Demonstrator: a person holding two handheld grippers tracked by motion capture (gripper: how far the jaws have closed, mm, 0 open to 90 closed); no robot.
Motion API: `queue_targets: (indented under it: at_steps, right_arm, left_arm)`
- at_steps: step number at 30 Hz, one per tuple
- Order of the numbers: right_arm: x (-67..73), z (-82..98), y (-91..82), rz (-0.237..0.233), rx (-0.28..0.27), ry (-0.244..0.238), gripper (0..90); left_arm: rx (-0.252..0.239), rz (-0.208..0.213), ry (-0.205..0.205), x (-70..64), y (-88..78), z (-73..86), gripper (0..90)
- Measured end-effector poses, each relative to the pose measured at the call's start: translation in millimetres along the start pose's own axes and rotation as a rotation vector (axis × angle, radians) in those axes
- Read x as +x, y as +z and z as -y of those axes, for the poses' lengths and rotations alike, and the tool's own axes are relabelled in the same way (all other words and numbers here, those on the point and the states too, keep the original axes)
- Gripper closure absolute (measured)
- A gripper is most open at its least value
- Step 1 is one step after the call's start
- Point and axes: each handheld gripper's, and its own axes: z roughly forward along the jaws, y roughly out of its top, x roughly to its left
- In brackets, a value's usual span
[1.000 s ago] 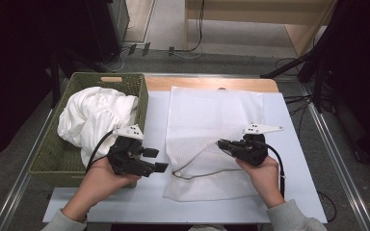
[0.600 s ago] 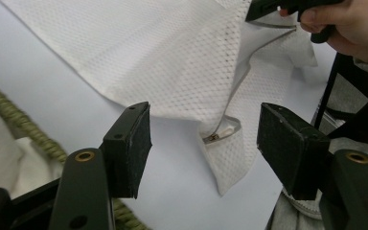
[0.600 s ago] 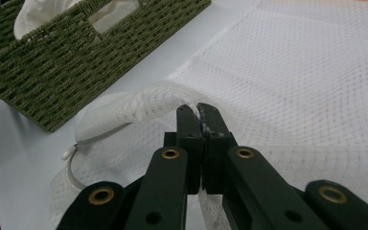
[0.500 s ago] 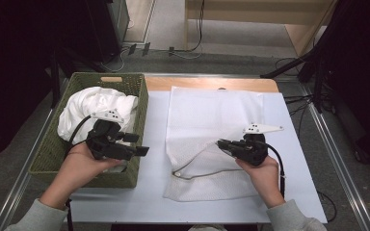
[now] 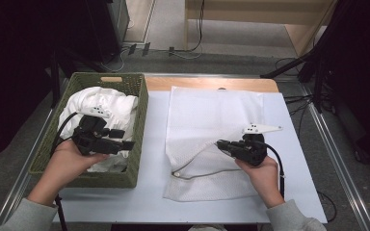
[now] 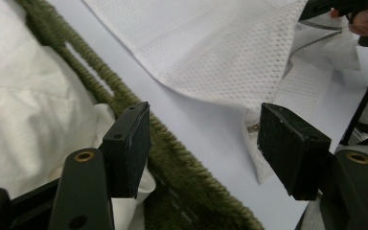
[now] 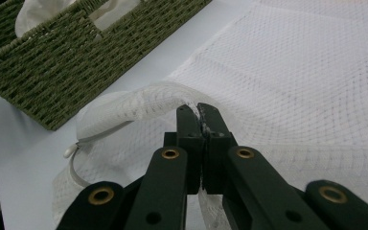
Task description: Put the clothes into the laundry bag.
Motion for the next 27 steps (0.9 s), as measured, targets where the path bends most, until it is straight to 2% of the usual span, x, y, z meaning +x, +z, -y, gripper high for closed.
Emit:
queue_targets:
  at_steps: [12,15,17,18,23,27]
  right_arm:
    - [0.9,0.3,1.5,0.0,0.01,0.0,89.2]
    - [0.9,0.3,1.9,0.001,0.011,-0.005,89.2]
    - [1.0,0.3,2.2,0.001,0.01,-0.006,89.2]
    - [1.1,0.3,2.3,0.002,0.011,-0.006,89.2]
    - [1.1,0.4,2.9,0.004,0.015,-0.007,89.2]
    - [1.3,0.5,3.2,0.005,0.018,-0.008,89.2]
  left_arm:
    - [0.003,-0.102,-0.04,31.7,-26.5,6.7,35.8]
    - [0.012,-0.134,-0.073,44.7,-34.1,6.1,35.2]
    - [0.009,-0.171,-0.083,53.2,-37.4,5.5,29.5]
    - [0.001,-0.176,-0.094,57.5,-38.3,5.5,26.8]
    - [-0.005,-0.254,-0.098,69.4,-31.6,8.3,0.0]
    - [-0.004,-0.284,-0.141,79.7,-18.5,14.5,0.0]
